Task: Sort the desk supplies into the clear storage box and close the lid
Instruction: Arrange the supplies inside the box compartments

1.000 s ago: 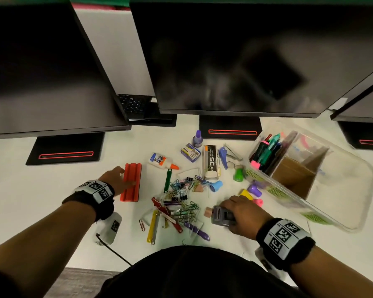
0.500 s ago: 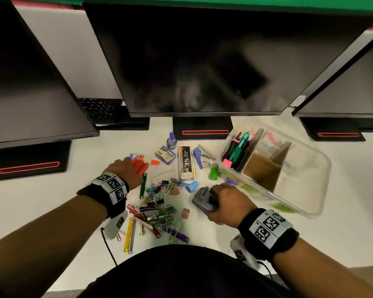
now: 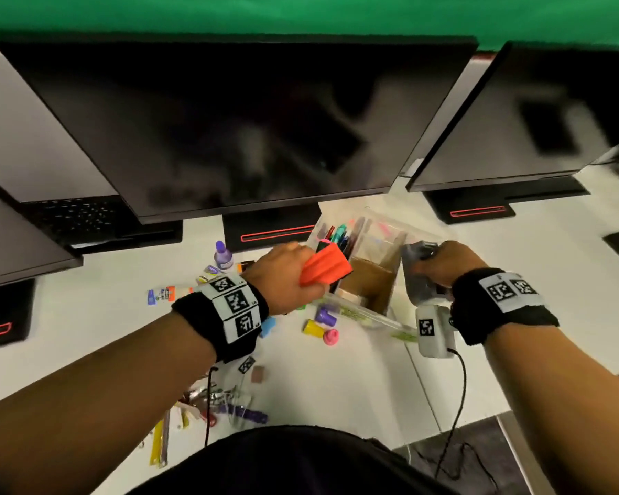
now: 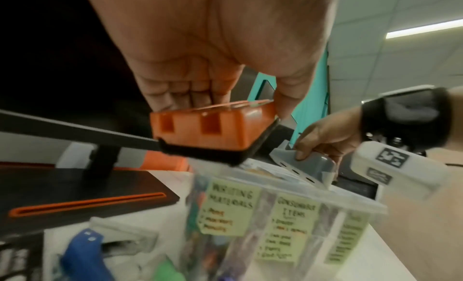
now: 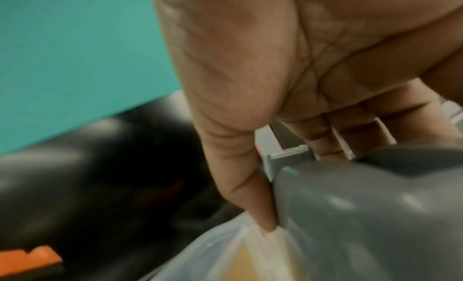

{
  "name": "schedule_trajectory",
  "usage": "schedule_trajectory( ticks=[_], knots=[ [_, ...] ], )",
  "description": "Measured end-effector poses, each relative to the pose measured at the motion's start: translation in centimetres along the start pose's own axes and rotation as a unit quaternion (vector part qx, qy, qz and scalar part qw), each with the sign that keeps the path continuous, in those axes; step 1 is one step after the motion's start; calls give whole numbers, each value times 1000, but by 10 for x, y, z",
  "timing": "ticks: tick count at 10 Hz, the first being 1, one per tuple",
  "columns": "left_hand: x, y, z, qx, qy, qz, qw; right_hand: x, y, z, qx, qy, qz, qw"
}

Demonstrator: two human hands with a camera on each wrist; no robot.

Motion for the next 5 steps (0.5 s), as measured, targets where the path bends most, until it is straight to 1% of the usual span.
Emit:
schedule_trajectory(
  ticks=[1, 2, 3, 4, 5],
  knots=[
    [-9, 22, 18, 32, 16, -49, 998, -5, 17, 2, 35, 42, -58, 997],
    [-10, 35, 23, 64, 15, -74, 995, -6, 28, 5, -15, 62, -100, 993],
    [-8, 41, 24, 82, 8, -90, 993, -21, 30, 18, -52, 92, -98, 990],
    [-7, 43, 23, 99, 0, -101, 990, -35, 44, 25, -59, 93, -118, 987],
    [-7, 43, 22, 104, -9, -100, 990, -36, 45, 21, 15, 79, -144, 986]
  ],
)
Point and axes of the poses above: each hand's wrist, its own x-axis away from the middle knuckle, its own y-axis out of the palm, z = x × y, the point moved 8 cm from there along -x, towards the middle knuckle, and after that the axes turned 3 degrees about -x, right-handed, at the moved point
